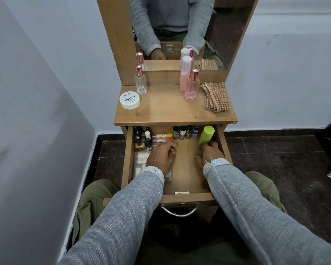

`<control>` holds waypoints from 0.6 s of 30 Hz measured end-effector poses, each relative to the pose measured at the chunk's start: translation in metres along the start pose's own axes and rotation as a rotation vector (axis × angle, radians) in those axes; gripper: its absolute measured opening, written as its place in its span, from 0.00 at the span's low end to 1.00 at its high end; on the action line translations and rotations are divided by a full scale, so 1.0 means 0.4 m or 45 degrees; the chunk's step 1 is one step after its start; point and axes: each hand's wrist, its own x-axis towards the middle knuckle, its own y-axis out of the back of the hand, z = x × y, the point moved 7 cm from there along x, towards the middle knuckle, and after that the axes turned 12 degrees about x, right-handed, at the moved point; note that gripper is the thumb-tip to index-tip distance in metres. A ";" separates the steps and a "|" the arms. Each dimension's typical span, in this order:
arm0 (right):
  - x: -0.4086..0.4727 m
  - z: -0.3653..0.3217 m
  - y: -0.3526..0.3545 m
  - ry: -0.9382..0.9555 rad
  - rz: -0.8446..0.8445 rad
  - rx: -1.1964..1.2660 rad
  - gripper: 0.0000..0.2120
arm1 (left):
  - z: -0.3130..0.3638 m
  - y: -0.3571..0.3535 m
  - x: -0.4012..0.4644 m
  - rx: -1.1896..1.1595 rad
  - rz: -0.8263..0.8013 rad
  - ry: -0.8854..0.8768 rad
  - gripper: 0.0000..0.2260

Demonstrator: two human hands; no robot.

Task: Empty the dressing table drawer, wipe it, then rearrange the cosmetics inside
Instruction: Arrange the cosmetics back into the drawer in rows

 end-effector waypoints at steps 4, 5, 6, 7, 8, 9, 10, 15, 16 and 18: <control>0.017 -0.007 0.004 0.001 0.030 0.003 0.28 | 0.001 -0.001 0.001 0.014 -0.005 -0.008 0.11; 0.021 -0.008 0.004 0.008 0.032 0.008 0.28 | 0.001 -0.002 0.001 0.014 -0.009 -0.007 0.11; 0.024 -0.008 0.003 0.019 0.034 0.012 0.29 | 0.000 -0.003 0.001 0.011 -0.011 -0.002 0.11; 0.027 -0.010 0.003 0.032 0.036 0.013 0.29 | -0.001 -0.003 0.001 0.007 -0.009 0.003 0.11; 0.029 -0.011 0.003 0.048 0.038 0.015 0.30 | -0.002 -0.003 0.001 0.003 -0.004 0.005 0.11; 0.030 -0.012 0.003 0.065 0.039 0.016 0.30 | -0.003 -0.003 0.001 0.001 0.000 0.006 0.11; 0.031 -0.014 0.002 0.083 0.039 0.019 0.31 | -0.003 -0.003 0.002 0.001 0.003 0.006 0.11; 0.034 -0.016 -0.003 0.142 0.044 -0.003 0.35 | 0.000 -0.002 0.001 0.008 -0.002 0.005 0.11; 0.034 -0.016 -0.003 0.141 0.048 0.000 0.36 | 0.000 -0.002 0.001 0.010 -0.003 0.005 0.11; 0.035 -0.014 -0.004 0.126 0.054 0.014 0.37 | 0.001 -0.001 0.001 0.008 -0.006 0.002 0.12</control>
